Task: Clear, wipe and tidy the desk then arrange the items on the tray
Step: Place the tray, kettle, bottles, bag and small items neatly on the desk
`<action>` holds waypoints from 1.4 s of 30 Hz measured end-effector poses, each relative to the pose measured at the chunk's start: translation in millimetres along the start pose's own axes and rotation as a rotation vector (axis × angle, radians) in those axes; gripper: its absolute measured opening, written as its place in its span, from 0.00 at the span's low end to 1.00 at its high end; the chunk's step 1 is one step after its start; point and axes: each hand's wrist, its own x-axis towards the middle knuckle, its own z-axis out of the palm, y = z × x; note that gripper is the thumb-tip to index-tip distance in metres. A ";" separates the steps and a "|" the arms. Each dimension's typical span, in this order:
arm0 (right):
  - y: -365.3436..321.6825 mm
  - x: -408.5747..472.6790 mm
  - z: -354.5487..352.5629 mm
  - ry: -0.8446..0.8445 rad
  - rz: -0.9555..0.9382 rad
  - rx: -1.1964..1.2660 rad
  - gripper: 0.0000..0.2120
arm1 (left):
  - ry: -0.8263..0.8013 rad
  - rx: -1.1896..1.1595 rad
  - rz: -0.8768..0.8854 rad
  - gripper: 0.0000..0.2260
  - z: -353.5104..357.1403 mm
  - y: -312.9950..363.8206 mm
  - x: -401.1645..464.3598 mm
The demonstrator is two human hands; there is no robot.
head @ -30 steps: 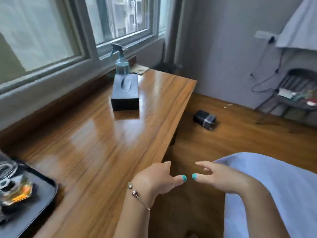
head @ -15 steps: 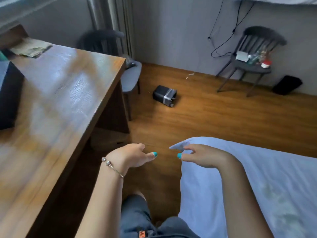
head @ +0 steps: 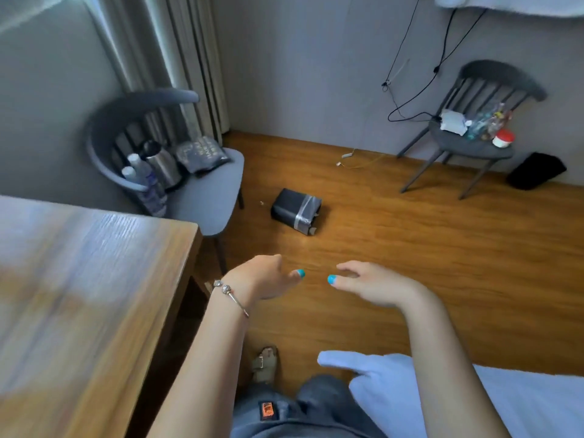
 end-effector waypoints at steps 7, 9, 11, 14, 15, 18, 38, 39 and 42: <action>-61.9 118.9 -59.9 -0.109 -0.001 -0.030 0.31 | -0.089 -0.060 -0.060 0.30 -82.5 -13.0 104.7; -78.9 159.8 -81.7 -0.150 -0.019 -0.046 0.31 | -0.095 -0.062 -0.084 0.29 -102.6 -15.4 138.3; -97.2 206.3 -106.3 -0.163 -0.040 -0.077 0.31 | -0.093 -0.061 -0.115 0.28 -123.5 -17.9 174.7; -127.7 282.0 -142.4 -0.192 -0.080 -0.139 0.32 | -0.075 -0.089 -0.167 0.28 -158.8 -23.9 233.1; -138.6 308.4 -154.6 -0.207 -0.101 -0.156 0.32 | -0.057 -0.102 -0.192 0.29 -171.7 -26.9 253.6; -173.2 383.4 -193.9 -0.284 -0.152 -0.261 0.32 | 0.023 -0.162 -0.302 0.28 -208.3 -38.4 309.0; -371.3 684.9 -168.0 -0.539 -0.150 -0.319 0.30 | 0.541 -0.803 -0.499 0.29 -308.0 -232.3 522.0; -376.0 699.2 -152.5 -0.538 -0.136 -0.246 0.33 | 0.612 -0.797 -0.512 0.32 -306.4 -247.3 536.2; -390.6 741.9 -110.2 -0.497 -0.116 0.011 0.42 | 0.689 -0.720 -0.672 0.43 -303.1 -293.7 573.9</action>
